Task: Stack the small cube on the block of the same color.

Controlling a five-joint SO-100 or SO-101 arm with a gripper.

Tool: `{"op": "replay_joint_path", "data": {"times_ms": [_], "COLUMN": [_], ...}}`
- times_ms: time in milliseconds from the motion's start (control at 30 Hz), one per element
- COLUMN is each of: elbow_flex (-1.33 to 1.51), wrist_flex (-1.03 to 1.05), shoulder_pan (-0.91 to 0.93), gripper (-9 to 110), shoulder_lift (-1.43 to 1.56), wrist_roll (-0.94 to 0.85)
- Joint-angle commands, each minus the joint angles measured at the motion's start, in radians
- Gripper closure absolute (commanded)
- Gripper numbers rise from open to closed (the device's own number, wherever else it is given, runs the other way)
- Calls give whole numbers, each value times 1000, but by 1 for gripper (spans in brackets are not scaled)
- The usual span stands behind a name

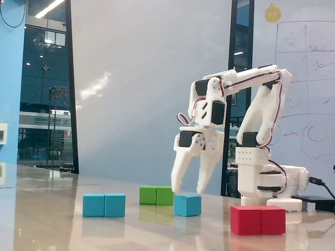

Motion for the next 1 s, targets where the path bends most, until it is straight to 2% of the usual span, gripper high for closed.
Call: {"op": "replay_joint_path", "data": {"times_ms": [0,633,967], "elbow_flex": [-9,-11,-2], "wrist_flex": [-41,-8,23], "shoulder_pan": [29,21,20], "gripper": [77,77,77], "shoulder_lift": [-12,-97,110], "wrist_roll": [-2,-3,-3]}}
